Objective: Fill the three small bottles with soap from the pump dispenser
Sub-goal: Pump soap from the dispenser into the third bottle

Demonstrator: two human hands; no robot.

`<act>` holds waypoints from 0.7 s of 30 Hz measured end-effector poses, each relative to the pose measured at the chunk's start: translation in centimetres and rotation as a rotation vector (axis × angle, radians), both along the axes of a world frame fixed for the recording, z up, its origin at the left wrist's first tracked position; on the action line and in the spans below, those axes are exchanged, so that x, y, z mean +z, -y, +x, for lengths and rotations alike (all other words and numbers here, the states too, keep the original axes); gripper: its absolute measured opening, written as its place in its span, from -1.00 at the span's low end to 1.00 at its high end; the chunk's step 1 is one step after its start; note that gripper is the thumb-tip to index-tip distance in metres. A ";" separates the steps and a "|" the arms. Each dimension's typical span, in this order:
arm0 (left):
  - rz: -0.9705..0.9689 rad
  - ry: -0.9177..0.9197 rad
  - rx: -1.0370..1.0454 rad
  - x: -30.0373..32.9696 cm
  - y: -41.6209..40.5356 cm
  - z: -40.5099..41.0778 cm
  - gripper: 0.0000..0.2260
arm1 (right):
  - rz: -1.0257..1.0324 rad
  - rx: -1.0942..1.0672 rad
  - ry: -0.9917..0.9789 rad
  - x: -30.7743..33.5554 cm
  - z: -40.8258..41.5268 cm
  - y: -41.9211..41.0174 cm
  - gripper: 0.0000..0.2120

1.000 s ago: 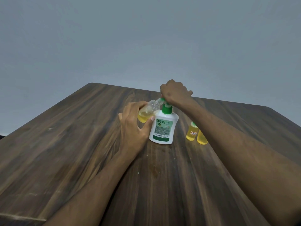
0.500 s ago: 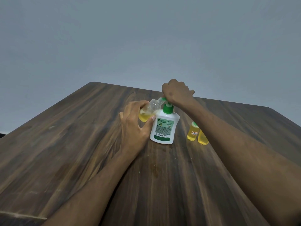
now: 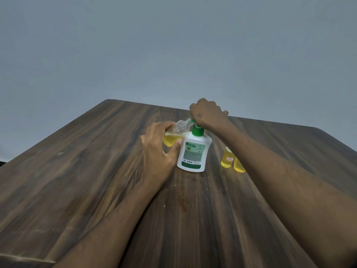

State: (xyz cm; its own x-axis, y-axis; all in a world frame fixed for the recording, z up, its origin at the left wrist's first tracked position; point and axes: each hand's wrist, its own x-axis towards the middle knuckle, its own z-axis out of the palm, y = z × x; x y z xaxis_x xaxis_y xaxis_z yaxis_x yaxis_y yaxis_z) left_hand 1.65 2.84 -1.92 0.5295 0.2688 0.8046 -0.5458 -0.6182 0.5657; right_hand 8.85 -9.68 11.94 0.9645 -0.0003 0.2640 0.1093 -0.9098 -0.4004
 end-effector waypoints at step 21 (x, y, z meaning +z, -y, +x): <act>-0.002 -0.007 -0.014 0.0 0.0 -0.1 -0.69 | 0.002 0.019 -0.004 -0.1 -0.6 0.1 -0.82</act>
